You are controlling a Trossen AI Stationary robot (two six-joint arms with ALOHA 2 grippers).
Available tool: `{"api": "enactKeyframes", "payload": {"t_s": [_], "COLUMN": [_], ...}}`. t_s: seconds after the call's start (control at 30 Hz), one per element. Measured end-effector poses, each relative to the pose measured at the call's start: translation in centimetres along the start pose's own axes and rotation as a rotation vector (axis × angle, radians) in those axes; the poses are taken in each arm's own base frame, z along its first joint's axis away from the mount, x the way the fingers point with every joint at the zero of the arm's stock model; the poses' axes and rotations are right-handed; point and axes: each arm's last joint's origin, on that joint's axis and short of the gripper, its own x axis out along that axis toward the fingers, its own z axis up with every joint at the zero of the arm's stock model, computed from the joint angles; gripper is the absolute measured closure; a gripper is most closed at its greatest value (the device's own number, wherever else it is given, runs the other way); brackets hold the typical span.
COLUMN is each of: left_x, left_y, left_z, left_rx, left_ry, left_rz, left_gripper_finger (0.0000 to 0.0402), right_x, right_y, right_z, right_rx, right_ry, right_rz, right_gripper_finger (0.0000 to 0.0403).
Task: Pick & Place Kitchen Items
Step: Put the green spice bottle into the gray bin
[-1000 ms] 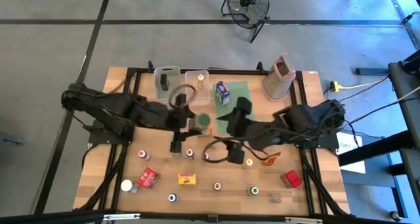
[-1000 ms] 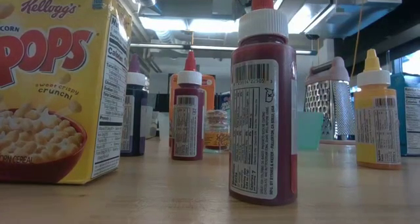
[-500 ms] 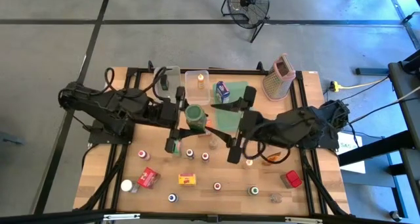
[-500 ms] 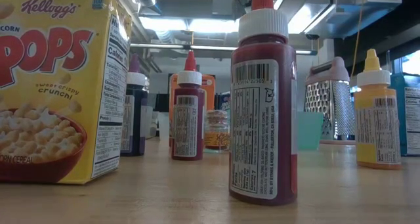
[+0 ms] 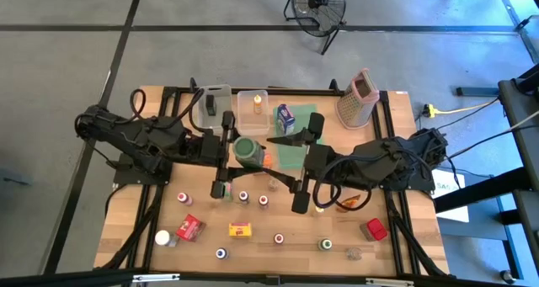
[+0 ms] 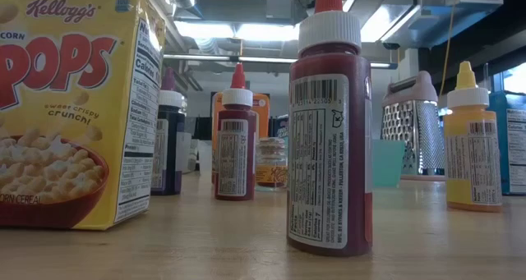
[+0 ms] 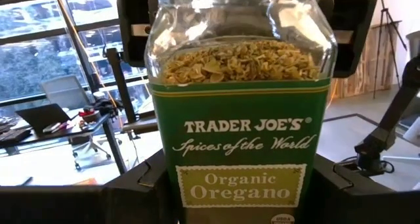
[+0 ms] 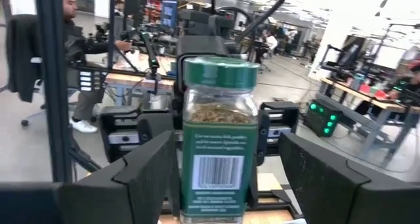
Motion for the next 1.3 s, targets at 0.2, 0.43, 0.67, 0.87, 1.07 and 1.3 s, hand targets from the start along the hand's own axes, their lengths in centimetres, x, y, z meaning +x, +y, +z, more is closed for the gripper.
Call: {"api": "enactKeyframes", "payload": {"t_s": [0.2, 0.43, 0.67, 0.87, 1.07, 1.3], "left_x": [0.2, 0.5, 0.5, 0.5, 0.6, 0.6], "left_y": [0.0, -0.2, -0.2, -0.2, -0.2, -0.2], "left_z": [0.2, -0.1, 0.1, 0.1, 0.0, 0.0], "left_rx": [-0.016, -0.014, -0.020, -0.021, -0.019, -0.016], "left_ry": [-0.027, -0.022, -0.040, -0.037, -0.034, -0.028], "left_rz": [0.005, -0.005, -0.005, -0.007, -0.007, -0.007], "left_gripper_finger": [0.0201, 0.0201, 0.0201, 0.0201, 0.0201, 0.0201], "right_x": [0.5, 1.3, 2.5, 3.2, 3.3, 3.3], "right_y": [-0.5, -0.9, -0.9, -0.9, -0.9, -0.9], "right_z": [-0.1, -0.4, -1.1, -1.4, -1.5, -1.3], "right_rx": [0.003, 0.016, 0.017, 0.012, -0.022, -0.059], "right_ry": [-0.005, 0.003, 0.010, 0.008, 0.003, -0.015], "right_rz": [0.038, 0.047, 0.116, 0.158, 0.157, 0.158], "right_gripper_finger": [0.0125, 0.0125, 0.0125, 0.0125, 0.0125, 0.0125]}}
